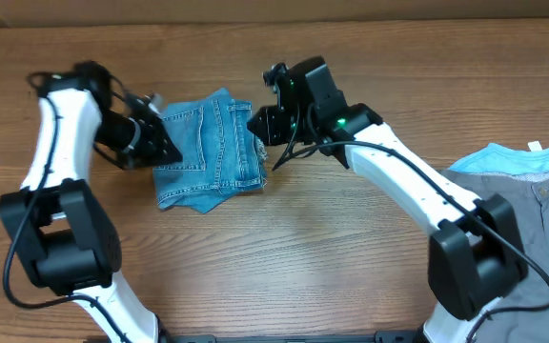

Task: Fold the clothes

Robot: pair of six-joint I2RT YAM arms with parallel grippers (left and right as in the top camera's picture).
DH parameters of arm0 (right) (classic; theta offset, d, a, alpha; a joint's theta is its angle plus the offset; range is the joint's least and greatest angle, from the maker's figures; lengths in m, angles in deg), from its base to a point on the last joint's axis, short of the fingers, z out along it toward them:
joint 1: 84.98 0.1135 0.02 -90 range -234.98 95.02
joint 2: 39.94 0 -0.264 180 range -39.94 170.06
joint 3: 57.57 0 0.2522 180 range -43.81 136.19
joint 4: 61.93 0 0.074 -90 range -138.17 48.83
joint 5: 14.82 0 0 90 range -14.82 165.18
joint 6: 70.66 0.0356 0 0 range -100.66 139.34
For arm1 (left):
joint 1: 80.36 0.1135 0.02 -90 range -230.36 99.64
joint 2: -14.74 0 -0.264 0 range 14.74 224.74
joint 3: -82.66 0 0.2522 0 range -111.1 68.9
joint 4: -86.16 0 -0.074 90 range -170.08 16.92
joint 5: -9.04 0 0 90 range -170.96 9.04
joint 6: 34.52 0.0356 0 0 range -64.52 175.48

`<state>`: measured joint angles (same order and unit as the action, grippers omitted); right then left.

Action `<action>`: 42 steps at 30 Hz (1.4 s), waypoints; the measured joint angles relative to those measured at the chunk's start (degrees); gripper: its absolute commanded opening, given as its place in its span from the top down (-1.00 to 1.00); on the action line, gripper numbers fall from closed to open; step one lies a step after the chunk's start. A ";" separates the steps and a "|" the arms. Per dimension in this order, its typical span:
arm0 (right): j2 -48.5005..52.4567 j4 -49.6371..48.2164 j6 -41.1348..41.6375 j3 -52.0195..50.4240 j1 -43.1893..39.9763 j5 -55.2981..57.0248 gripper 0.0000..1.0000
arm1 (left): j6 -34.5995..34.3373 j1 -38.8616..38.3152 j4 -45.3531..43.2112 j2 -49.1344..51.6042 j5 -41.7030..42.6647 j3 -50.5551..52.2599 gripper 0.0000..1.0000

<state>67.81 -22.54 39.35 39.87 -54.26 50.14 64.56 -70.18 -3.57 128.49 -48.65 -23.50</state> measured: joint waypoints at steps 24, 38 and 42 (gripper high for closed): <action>4.07 6.29 -1.62 -0.04 -0.63 -0.26 0.70 | -24.35 14.01 -23.17 -0.48 -11.69 11.96 0.80; 4.74 -21.42 5.25 -0.04 0.72 -4.26 0.76 | -12.11 9.40 -9.38 -0.48 -3.08 6.84 0.46; 8.17 -26.69 9.68 0.00 1.55 -6.71 0.76 | -9.38 9.42 -7.23 -0.81 -2.38 6.84 0.44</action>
<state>75.98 -49.23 49.03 39.87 -52.70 43.43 55.19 -60.76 -10.80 127.69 -51.03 -16.66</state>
